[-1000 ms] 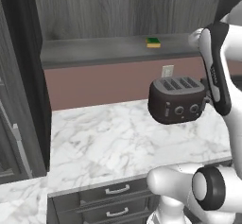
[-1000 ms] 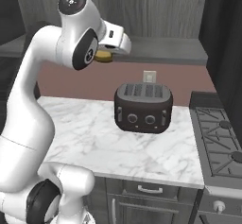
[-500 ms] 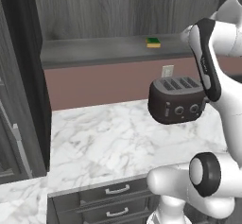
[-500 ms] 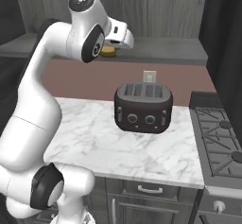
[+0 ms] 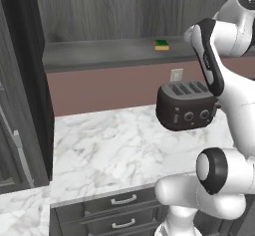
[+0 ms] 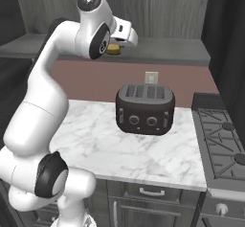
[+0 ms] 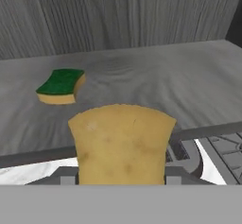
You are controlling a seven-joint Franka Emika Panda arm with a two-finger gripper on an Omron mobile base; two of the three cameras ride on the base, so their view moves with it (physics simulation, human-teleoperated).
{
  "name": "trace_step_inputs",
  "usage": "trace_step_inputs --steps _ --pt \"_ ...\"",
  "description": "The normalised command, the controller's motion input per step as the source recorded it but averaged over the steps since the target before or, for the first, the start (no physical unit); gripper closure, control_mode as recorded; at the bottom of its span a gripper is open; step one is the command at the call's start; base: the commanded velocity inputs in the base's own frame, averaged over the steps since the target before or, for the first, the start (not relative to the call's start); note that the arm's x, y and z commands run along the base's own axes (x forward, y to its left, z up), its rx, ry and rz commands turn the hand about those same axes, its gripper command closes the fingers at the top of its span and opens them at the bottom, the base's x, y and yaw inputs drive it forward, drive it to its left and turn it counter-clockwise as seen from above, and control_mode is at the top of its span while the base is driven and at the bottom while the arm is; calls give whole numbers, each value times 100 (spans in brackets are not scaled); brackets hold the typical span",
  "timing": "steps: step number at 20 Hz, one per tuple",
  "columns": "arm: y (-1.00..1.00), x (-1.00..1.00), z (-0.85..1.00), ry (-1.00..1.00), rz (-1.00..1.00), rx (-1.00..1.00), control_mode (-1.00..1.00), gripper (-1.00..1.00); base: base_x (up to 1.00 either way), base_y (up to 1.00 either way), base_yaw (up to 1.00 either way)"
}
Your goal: Pick up the sponge and sponge from the sink, and place them back in the cabinet, and close the cabinet doors.
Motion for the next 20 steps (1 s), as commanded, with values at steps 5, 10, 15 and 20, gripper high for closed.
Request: trace_step_inputs --steps 5,10,15,20 --pt "0 26 -21 -4 0 0 -100 100 0 0 0" --pt "0 26 -16 -4 0 0 -100 100 0 0 0" --pt "0 33 -7 0 0 0 -100 100 0 0 0" --pt "0 43 -2 0 0 0 -100 100 0 0 0"
